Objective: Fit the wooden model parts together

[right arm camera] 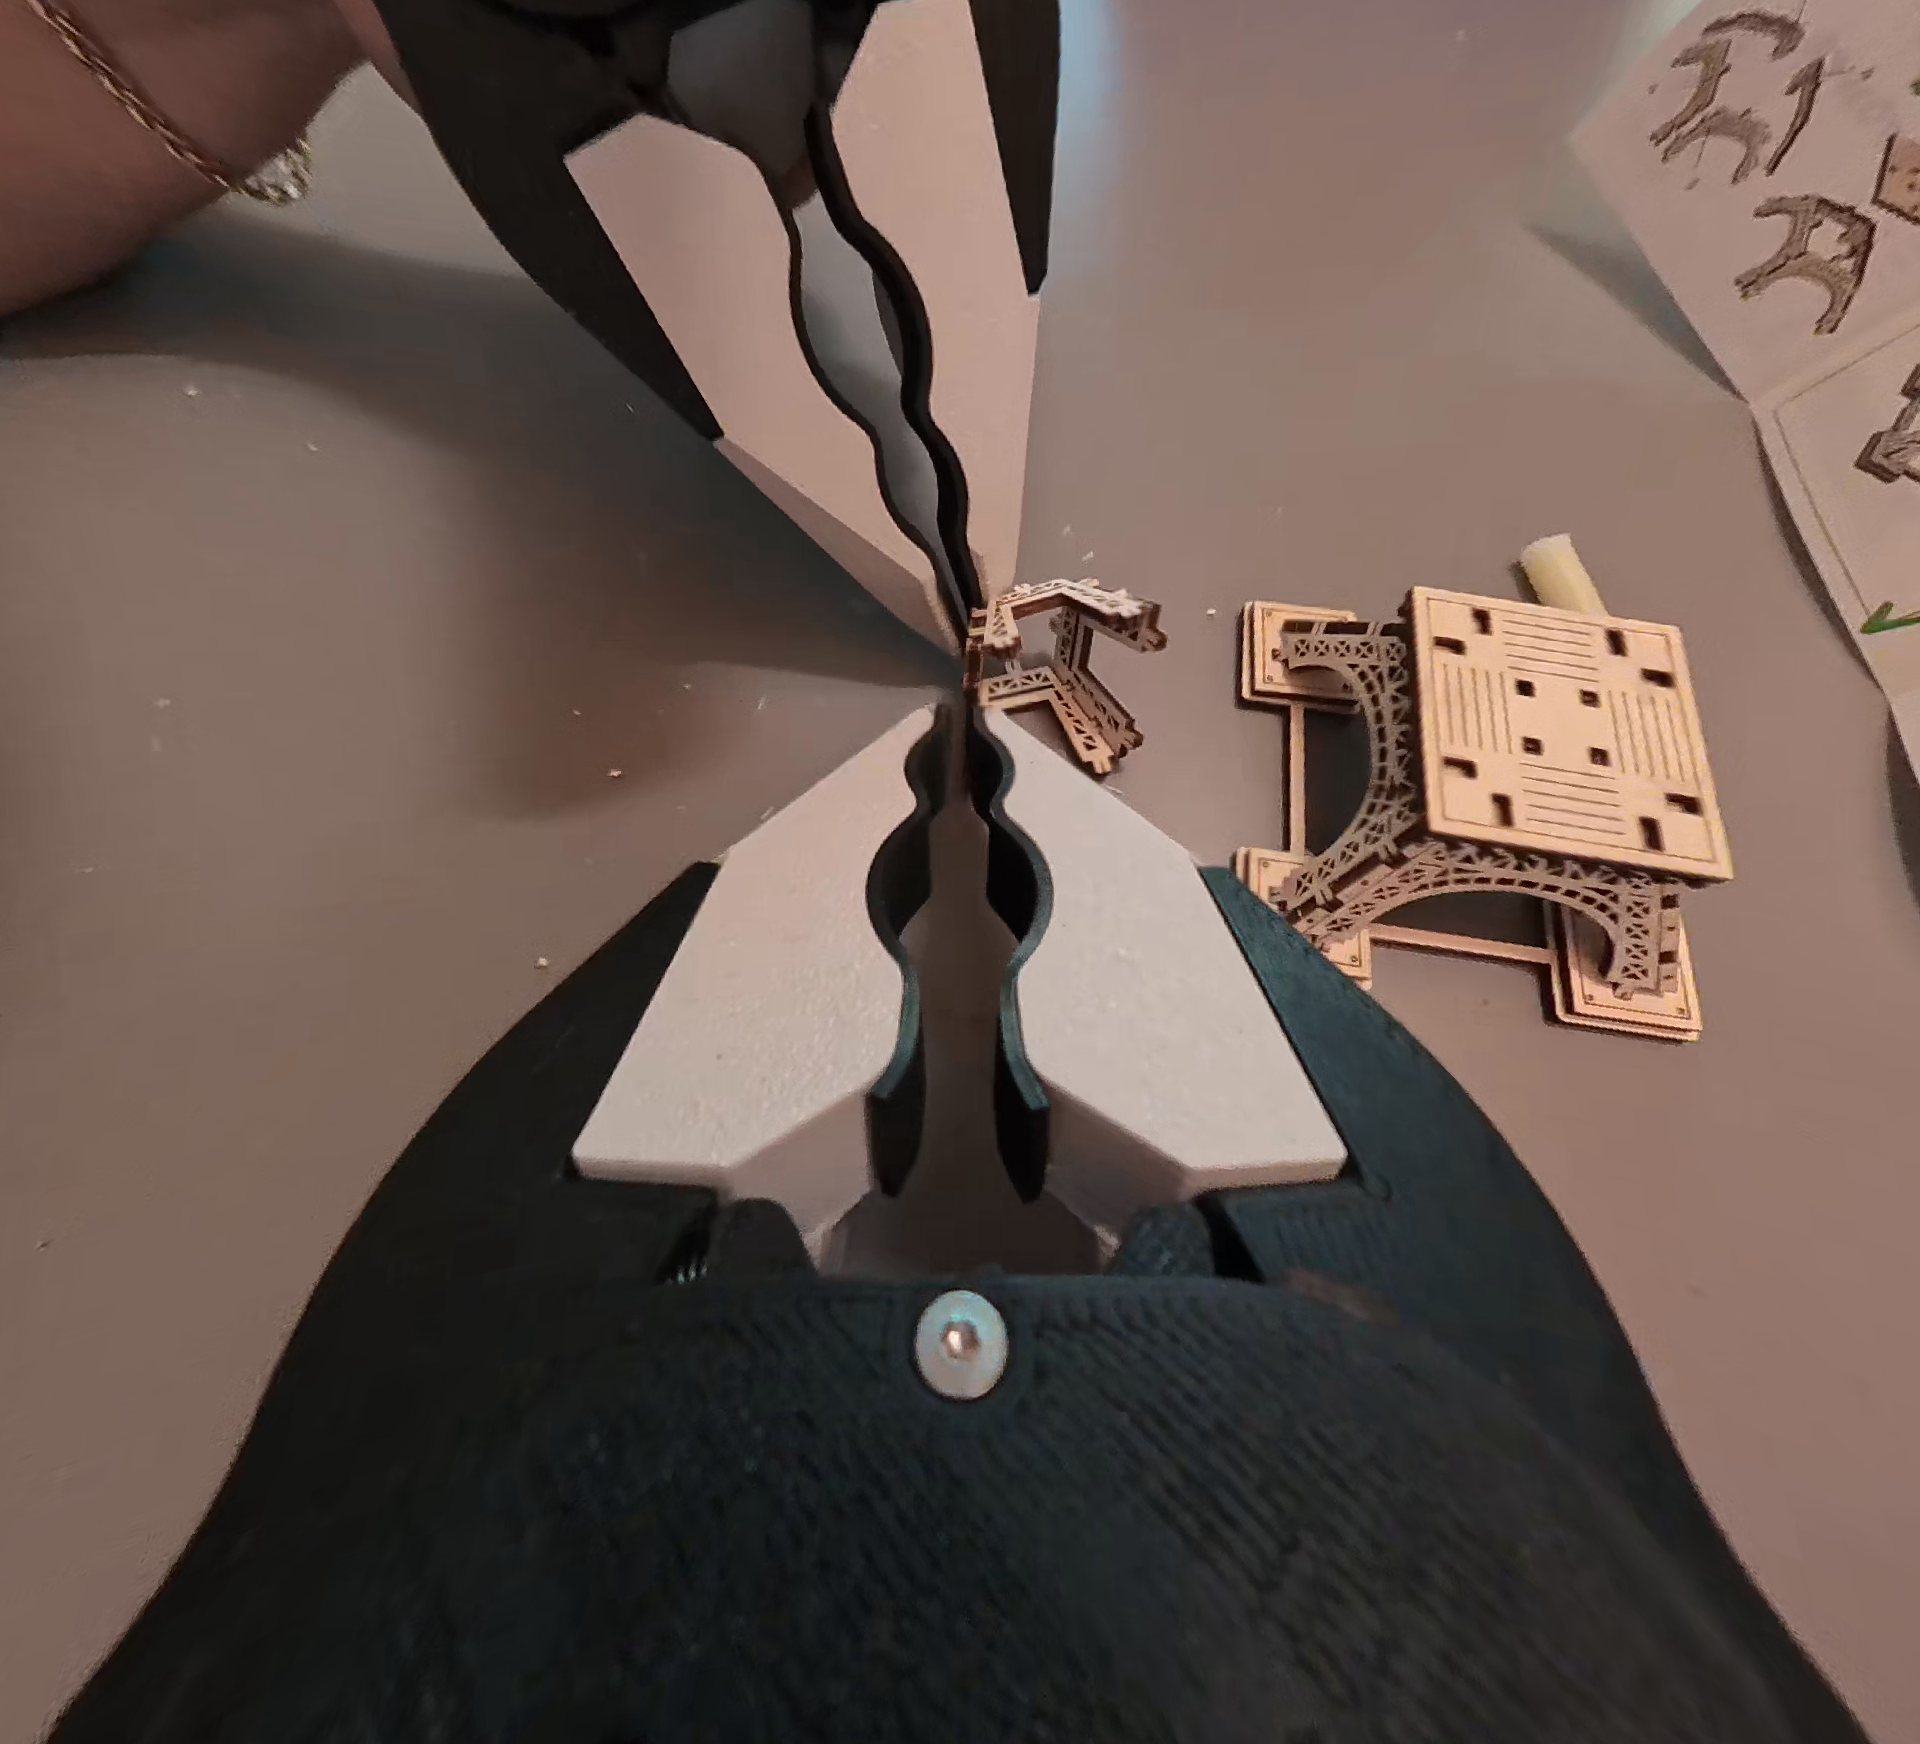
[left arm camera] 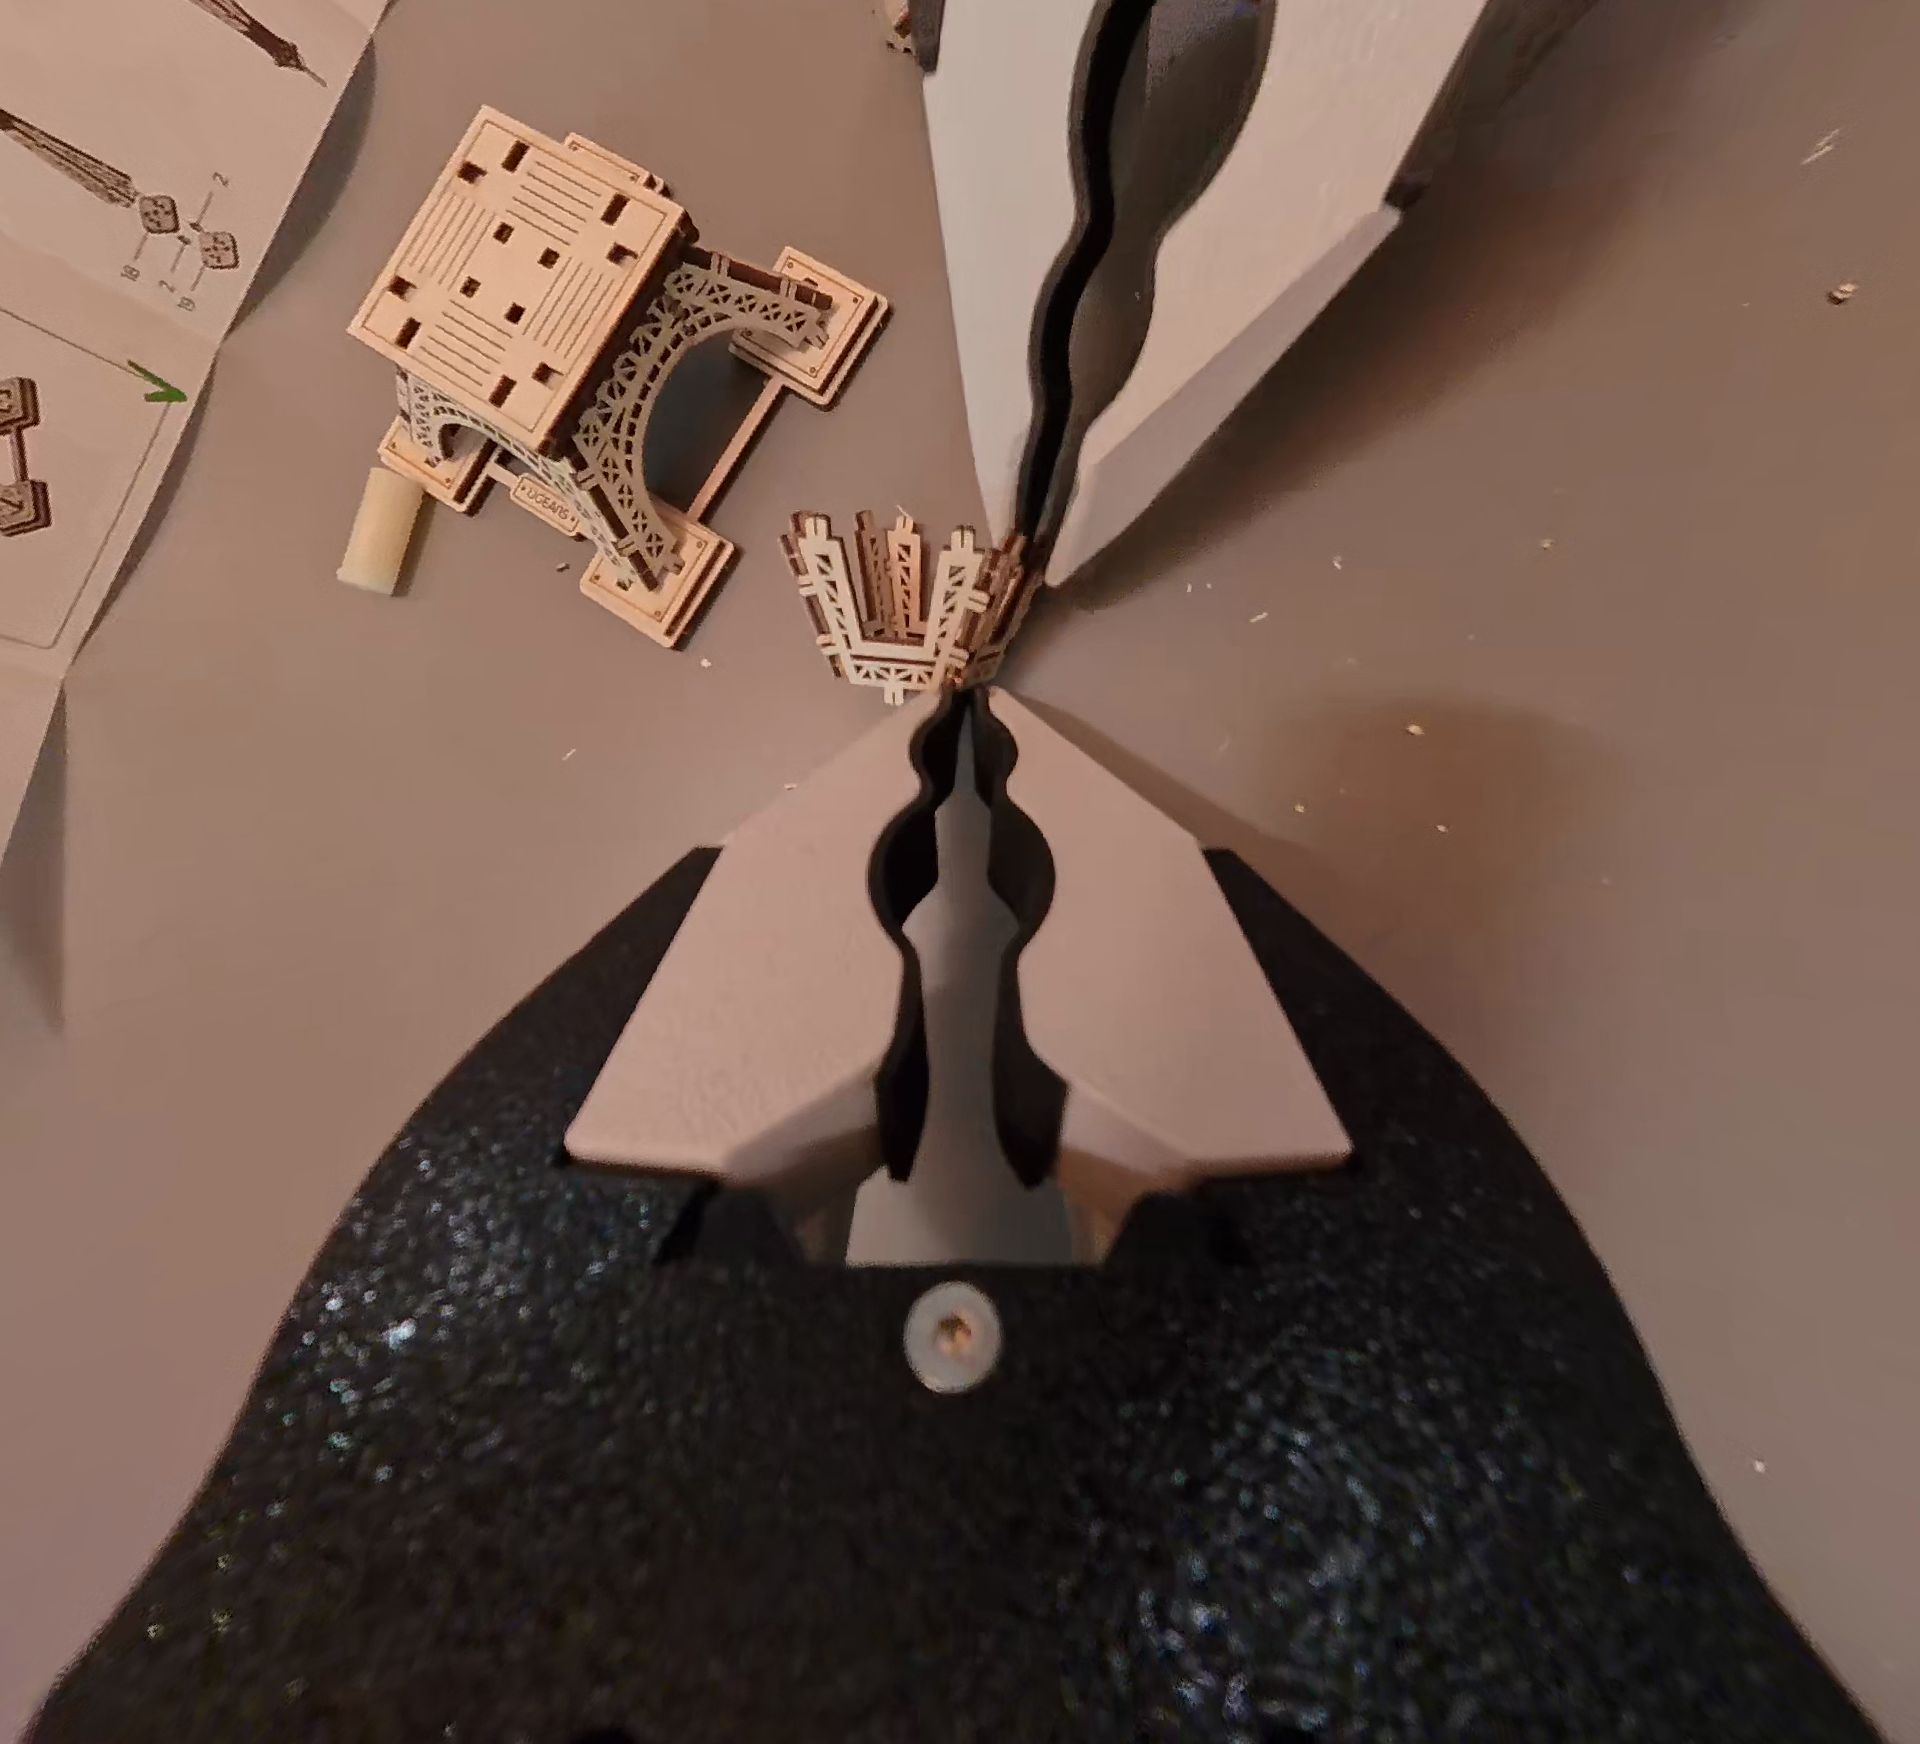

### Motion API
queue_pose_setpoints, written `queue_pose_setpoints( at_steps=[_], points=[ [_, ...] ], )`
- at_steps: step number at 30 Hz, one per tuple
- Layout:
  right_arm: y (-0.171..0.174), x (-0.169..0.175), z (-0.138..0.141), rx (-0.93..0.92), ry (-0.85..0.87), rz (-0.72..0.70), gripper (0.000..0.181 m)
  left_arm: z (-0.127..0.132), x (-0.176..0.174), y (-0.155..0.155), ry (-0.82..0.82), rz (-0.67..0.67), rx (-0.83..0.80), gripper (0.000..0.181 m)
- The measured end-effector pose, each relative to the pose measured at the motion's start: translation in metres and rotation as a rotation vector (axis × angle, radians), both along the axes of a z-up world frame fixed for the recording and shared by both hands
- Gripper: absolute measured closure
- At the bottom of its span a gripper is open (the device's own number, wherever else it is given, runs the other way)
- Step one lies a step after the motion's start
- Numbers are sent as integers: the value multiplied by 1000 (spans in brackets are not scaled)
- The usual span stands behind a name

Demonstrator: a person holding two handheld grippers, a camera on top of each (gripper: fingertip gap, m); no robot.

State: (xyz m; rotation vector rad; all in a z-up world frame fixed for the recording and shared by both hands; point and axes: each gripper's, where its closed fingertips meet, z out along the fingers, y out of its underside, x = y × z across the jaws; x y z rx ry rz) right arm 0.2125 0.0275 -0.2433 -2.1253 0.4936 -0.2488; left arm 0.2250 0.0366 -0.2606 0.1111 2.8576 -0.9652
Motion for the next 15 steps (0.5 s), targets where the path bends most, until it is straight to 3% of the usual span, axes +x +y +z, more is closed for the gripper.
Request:
queue_pose_setpoints(
  at_steps=[1,15],
  points=[
    [1,-1,-4,-26,2,11,180,0,0,0,1,1,4,181],
    [-1,3,-6,-61,-37,-8,181,0,0,0,-6,0,26,181]
  ],
)
